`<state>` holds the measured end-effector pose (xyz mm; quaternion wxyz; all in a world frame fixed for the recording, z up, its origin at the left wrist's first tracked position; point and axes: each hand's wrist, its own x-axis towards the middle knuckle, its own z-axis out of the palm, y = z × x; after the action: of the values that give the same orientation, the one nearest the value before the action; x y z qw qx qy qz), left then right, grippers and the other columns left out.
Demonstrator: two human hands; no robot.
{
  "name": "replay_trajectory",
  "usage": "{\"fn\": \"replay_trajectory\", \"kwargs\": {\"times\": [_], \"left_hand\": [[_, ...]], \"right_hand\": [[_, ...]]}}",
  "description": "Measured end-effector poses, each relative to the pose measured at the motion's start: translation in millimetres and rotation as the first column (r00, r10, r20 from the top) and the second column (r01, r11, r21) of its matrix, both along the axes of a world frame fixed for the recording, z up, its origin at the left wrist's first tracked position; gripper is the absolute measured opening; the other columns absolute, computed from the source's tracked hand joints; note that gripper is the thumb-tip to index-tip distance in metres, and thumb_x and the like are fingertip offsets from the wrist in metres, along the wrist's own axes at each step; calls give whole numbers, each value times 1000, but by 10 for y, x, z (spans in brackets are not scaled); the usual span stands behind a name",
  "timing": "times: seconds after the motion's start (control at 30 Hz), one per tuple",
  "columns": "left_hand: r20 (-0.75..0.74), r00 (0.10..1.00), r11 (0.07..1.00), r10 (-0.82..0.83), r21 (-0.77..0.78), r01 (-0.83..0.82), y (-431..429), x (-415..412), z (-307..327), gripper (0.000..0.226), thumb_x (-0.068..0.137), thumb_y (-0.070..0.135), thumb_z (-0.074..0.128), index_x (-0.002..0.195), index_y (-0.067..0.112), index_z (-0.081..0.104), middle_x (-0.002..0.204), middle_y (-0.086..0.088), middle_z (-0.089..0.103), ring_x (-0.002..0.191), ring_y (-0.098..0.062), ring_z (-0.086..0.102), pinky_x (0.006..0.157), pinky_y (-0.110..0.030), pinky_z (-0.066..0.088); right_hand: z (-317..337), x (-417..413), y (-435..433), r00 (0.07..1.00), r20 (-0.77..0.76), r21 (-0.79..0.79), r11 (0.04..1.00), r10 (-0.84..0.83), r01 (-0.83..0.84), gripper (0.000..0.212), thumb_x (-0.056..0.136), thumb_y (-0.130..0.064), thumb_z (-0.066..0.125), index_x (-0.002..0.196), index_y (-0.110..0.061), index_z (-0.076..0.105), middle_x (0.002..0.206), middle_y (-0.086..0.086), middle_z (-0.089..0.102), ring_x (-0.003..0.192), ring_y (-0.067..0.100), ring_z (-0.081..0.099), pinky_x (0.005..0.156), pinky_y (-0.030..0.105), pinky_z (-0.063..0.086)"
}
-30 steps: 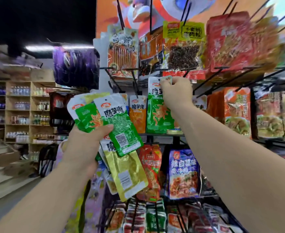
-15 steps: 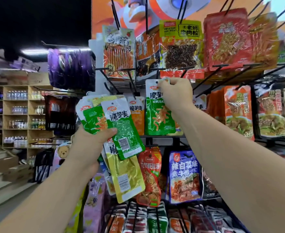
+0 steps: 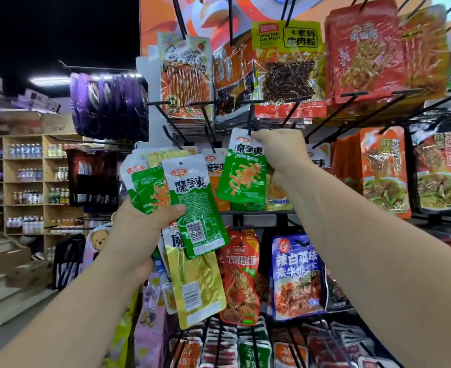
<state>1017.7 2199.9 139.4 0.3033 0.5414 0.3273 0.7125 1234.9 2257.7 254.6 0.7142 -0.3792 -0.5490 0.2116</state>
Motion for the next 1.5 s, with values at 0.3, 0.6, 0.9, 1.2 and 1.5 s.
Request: {"fn": "replay_trajectory", "kwargs": {"times": [0.3,0.6,0.9,1.2,1.5], "left_hand": [[-16,1000,1000,2,23,-1,38,-13,-24,43,86,0,77,120,23,67,104,11,80,93,-5,75,89,-33,51],[-23,1000,1000,11,7,-11,104,-56,-49,50,85,1,80,128,19,65,112,5,79,103,-16,75,103,-47,53],[-11,1000,1000,8,-17,-8,163,-93,-55,54,79,8,86,128,18,66,115,1,78,109,-24,74,106,-54,51],[2,1000,999,-8,-37,8,142,-76,-29,65,71,11,93,128,18,65,115,0,78,110,-25,73,106,-54,51],[32,997,998,-67,1,67,-76,-4,-47,41,88,-2,76,124,16,67,105,3,80,93,-14,77,81,-33,56]], "right_hand": [[-52,16,531,954,184,-60,966,-237,252,30,97,-40,68,96,-10,69,67,2,56,58,23,49,51,28,39],[-14,117,579,830,417,-16,910,-370,414,47,93,-40,75,122,-5,62,114,10,69,98,30,66,80,37,57],[-287,263,63,135,889,365,856,-437,365,74,91,-48,74,155,-34,41,169,6,20,151,35,29,119,50,35],[-211,134,310,-249,943,319,808,-220,496,101,91,-70,60,164,-41,-5,171,1,-22,157,35,-20,125,65,-4],[-425,-297,-341,785,619,33,999,-24,4,68,100,-60,54,98,7,66,89,27,68,76,40,65,65,47,60]]}}
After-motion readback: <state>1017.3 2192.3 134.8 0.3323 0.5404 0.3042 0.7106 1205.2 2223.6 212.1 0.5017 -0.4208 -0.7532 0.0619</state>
